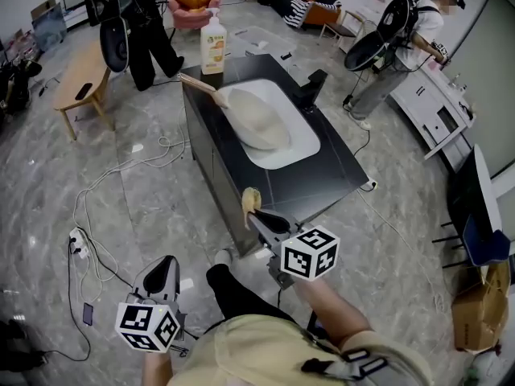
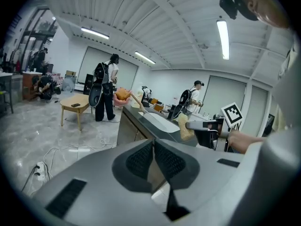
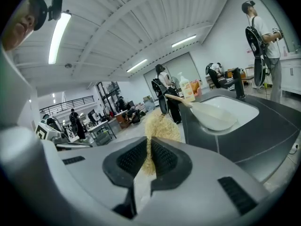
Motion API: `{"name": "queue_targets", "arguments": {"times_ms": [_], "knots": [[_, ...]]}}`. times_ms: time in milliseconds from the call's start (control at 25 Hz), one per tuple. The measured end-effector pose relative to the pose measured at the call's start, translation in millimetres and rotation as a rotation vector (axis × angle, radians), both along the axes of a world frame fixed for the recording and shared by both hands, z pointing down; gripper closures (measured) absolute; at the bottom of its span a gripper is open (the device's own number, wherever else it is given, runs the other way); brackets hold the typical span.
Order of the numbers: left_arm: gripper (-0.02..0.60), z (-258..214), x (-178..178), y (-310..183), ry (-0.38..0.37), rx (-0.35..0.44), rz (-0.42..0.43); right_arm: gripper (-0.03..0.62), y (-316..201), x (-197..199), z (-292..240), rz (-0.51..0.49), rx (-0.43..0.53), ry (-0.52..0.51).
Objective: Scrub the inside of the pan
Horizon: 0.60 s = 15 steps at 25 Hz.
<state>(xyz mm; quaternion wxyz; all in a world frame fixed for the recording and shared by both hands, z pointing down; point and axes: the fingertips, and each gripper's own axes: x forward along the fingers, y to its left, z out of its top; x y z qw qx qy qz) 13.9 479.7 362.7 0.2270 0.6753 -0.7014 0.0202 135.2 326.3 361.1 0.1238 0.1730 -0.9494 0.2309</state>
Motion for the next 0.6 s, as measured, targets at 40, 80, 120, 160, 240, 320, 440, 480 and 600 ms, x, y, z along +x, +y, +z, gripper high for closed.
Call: {"name": "queue_targets", "arguments": {"times_ms": [40,80,120,160,240,320,440,480,600], "knots": [[0.558,1,-10,-12,-0.011,-0.004,0.002,0.556,-15,-8,2,0.016,-0.009,-0.007],[0.558,2,-19,-24,-0.016,-0.008,0.006,0.556,-28,-16,4,0.03,-0.02,-0.013],[0.558,2,-27,-38,-0.012,-0.009,0.014,0.556,-42,-23,5,0.042,-0.029,-0.019],[0.558,1,-34,-53,-0.002,-0.008,0.031,0.556,-55,-31,4,0.052,-0.034,-0.024],[0.558,-4,-45,-85,0.018,-0.007,0.079,0.556,-82,-45,1,0.072,-0.035,-0.029],[0.558,-8,-58,-119,0.014,-0.014,0.121,0.556,-107,-56,1,0.094,-0.039,-0.026],[0.558,-10,-74,-166,-0.019,-0.03,0.169,0.556,-141,-63,8,0.138,-0.06,-0.019],[0.558,-9,-77,-180,-0.033,-0.035,0.185,0.556,-151,-63,11,0.152,-0.065,-0.017],[0.558,-7,-85,-218,-0.094,-0.054,0.241,0.556,-172,-61,16,0.198,-0.079,-0.015]]}}
